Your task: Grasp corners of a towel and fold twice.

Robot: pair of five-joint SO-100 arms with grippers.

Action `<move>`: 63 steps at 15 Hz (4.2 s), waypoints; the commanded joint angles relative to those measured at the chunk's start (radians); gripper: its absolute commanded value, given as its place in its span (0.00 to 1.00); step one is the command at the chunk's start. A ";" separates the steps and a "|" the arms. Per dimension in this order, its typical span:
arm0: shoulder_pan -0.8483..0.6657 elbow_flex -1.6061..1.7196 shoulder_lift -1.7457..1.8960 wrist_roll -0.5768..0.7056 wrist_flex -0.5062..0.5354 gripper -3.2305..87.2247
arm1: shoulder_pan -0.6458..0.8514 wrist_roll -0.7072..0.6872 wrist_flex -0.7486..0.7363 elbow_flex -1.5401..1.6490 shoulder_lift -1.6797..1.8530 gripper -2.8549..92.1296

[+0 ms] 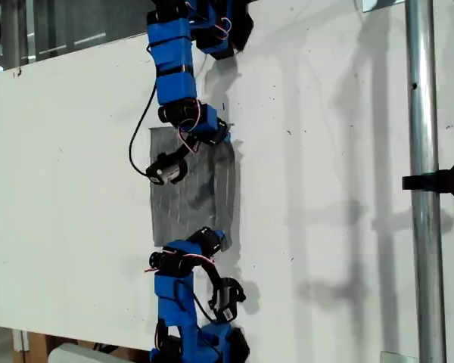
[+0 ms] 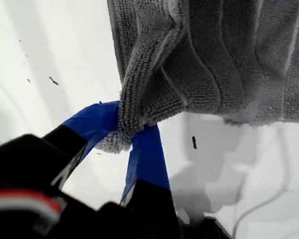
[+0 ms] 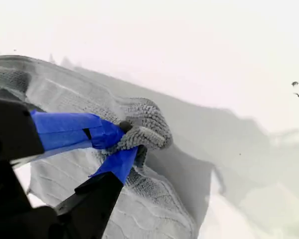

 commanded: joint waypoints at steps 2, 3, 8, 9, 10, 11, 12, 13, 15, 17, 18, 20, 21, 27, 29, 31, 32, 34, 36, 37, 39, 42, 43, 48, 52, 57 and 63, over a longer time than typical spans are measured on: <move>-0.276 0.017 0.058 0.153 -0.055 0.00 | 0.305 -0.100 -0.018 -0.057 0.067 0.03; -0.380 -0.011 0.026 0.212 -0.064 0.00 | 0.407 -0.156 -0.029 -0.067 0.058 0.03; -0.706 -0.357 -0.245 0.407 -0.049 0.00 | 0.762 -0.367 -0.212 -0.170 -0.084 0.03; -0.749 -0.367 -0.232 0.428 -0.066 0.00 | 0.811 -0.396 -0.227 -0.222 -0.110 0.03; -0.772 -0.360 -0.201 0.459 -0.089 0.00 | 0.845 -0.417 -0.255 -0.252 -0.114 0.03; -0.781 -0.354 -0.170 0.472 -0.109 0.00 | 0.864 -0.431 -0.270 -0.272 -0.094 0.03; -0.781 -0.342 -0.147 0.476 -0.127 0.00 | 0.865 -0.442 -0.272 -0.276 -0.074 0.03; -0.775 -0.331 -0.146 0.472 -0.121 0.00 | 0.854 -0.434 -0.233 -0.273 -0.071 0.03; -0.733 -0.245 -0.163 0.462 -0.118 0.00 | 0.798 -0.393 -0.202 -0.167 -0.084 0.03; -0.680 -0.199 -0.232 0.423 -0.115 0.00 | 0.732 -0.345 -0.204 -0.092 -0.146 0.03; -0.660 -0.201 -0.279 0.397 -0.109 0.00 | 0.709 -0.325 -0.207 -0.086 -0.199 0.03; -0.646 -0.209 -0.362 0.364 -0.086 0.01 | 0.693 -0.291 -0.213 -0.094 -0.307 0.03; -0.646 -0.225 -0.402 0.354 -0.057 0.01 | 0.704 -0.281 -0.192 -0.121 -0.367 0.03; -0.620 -0.169 -0.121 0.325 0.055 0.20 | 0.713 -0.252 -0.020 -0.170 -0.181 0.35; -0.632 -0.071 0.071 0.295 0.052 0.20 | 0.761 -0.225 -0.003 -0.107 -0.038 0.33; -0.640 0.038 0.215 0.275 0.043 0.26 | 0.839 -0.167 -0.002 -0.020 0.034 0.34; -0.634 0.120 0.295 0.261 0.012 0.27 | 0.881 -0.144 -0.023 0.044 0.063 0.42; -0.635 0.253 0.410 0.233 -0.032 0.27 | 0.934 -0.130 -0.087 0.147 0.112 0.43; -0.611 0.379 0.515 0.212 -0.086 0.27 | 0.980 -0.126 -0.156 0.219 0.132 0.45; -0.575 0.460 0.598 0.175 -0.140 0.28 | 0.991 -0.126 -0.206 0.255 0.144 0.46; -0.477 0.667 0.798 0.072 -0.272 0.30 | 0.976 -0.117 -0.314 0.288 0.137 0.48; -0.282 1.081 1.229 -0.075 -0.529 0.37 | 0.920 -0.034 -0.480 0.299 0.025 0.50; -0.230 1.178 1.371 -0.110 -0.543 0.37 | 0.899 0.011 -0.520 0.296 -0.025 0.51; -0.130 1.517 2.065 -0.213 -0.549 0.34 | 0.769 0.153 -0.483 0.187 -0.225 0.50; -0.123 1.557 2.145 -0.227 -0.503 0.33 | 0.690 0.141 -0.477 0.025 -0.351 0.34; -0.100 1.583 2.146 -0.247 -0.506 0.33 | 0.742 0.101 -0.256 -0.189 -0.426 0.03; -0.072 1.640 2.146 -0.244 -0.552 0.32 | 0.761 0.276 0.233 0.218 0.199 0.03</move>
